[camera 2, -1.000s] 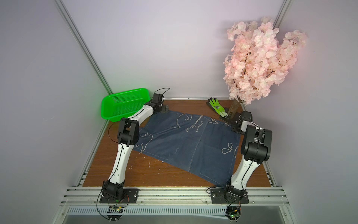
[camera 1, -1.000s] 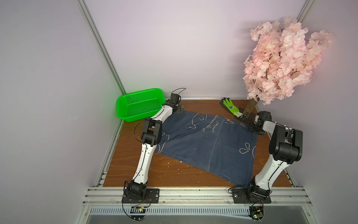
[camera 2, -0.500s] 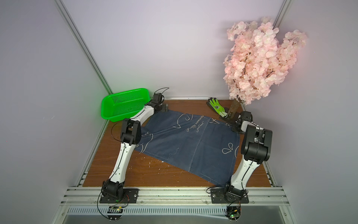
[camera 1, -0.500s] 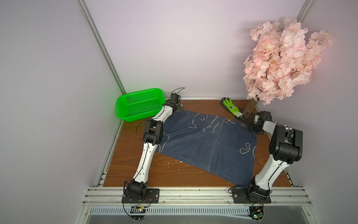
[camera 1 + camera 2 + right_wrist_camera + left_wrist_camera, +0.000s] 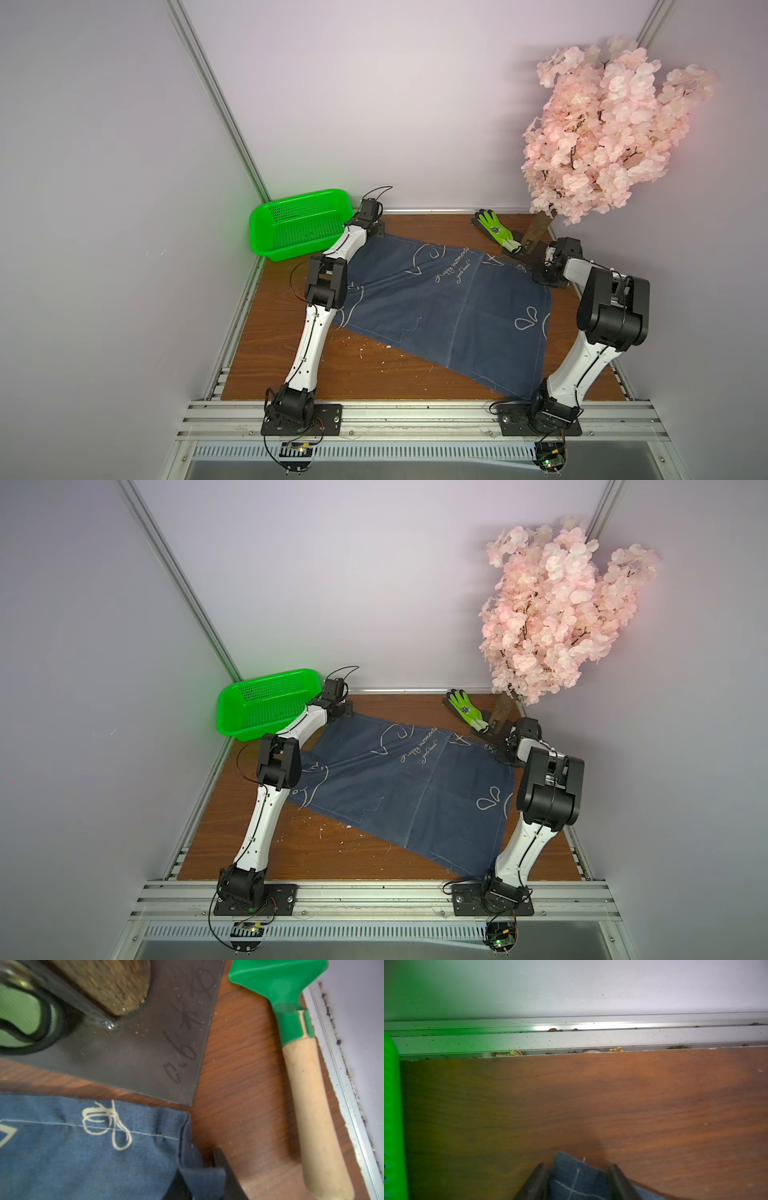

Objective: Roll up the pillowcase
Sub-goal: Fold the pillowcase at the center of the board.

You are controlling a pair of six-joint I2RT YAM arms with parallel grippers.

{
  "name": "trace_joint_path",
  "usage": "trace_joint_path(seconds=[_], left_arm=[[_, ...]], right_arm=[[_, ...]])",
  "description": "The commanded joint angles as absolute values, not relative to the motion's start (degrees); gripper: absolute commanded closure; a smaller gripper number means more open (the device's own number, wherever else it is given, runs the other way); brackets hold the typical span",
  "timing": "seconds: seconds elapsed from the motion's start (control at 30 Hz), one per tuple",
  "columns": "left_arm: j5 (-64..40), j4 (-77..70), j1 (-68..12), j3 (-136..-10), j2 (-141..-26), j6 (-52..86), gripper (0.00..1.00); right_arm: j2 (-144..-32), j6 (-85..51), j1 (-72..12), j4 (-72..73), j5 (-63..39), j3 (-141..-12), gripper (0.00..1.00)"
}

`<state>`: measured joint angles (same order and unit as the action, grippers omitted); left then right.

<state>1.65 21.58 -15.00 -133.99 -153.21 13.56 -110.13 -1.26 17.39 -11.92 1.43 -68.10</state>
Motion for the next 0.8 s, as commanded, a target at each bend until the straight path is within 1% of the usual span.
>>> trace_joint_path(seconds=[0.0,0.03,0.13,0.2,0.23,0.3,0.5,0.77], left_arm=[[-2.49,27.25,-14.9,-133.01,-156.56,13.65,0.68],[-2.68,26.91,-14.77,-133.02,-156.38,13.75,0.75],[-2.98,25.31,-14.54,-133.14,-155.54,13.76,0.81],[-3.51,24.09,-14.34,-133.1,-155.01,13.8,0.9],[-3.89,23.47,-14.24,-133.15,-154.7,13.8,0.94],[-4.2,22.15,-14.21,-133.15,-154.21,13.94,1.0],[-6.28,16.7,-14.16,-133.15,-151.28,13.54,1.0],[-7.42,10.11,-14.15,-133.09,-145.72,12.01,1.0]], right_arm=[[-108.73,-0.7,17.4,-14.51,1.88,-69.28,0.79],[-108.64,-0.7,17.42,-14.35,1.74,-69.26,0.8],[-108.22,-0.75,17.41,-14.01,1.4,-69.08,0.81],[-107.9,-0.79,17.34,-13.85,1.1,-69.04,0.82],[-107.74,-0.8,17.32,-13.65,0.76,-69.0,0.84],[-107.08,-0.79,17.27,-13.21,0.25,-68.88,0.86],[-103.5,-0.18,16.81,-12.34,-0.74,-68.36,0.89],[-96.95,1.35,16.74,-10.13,-1.91,-64.49,0.92]])
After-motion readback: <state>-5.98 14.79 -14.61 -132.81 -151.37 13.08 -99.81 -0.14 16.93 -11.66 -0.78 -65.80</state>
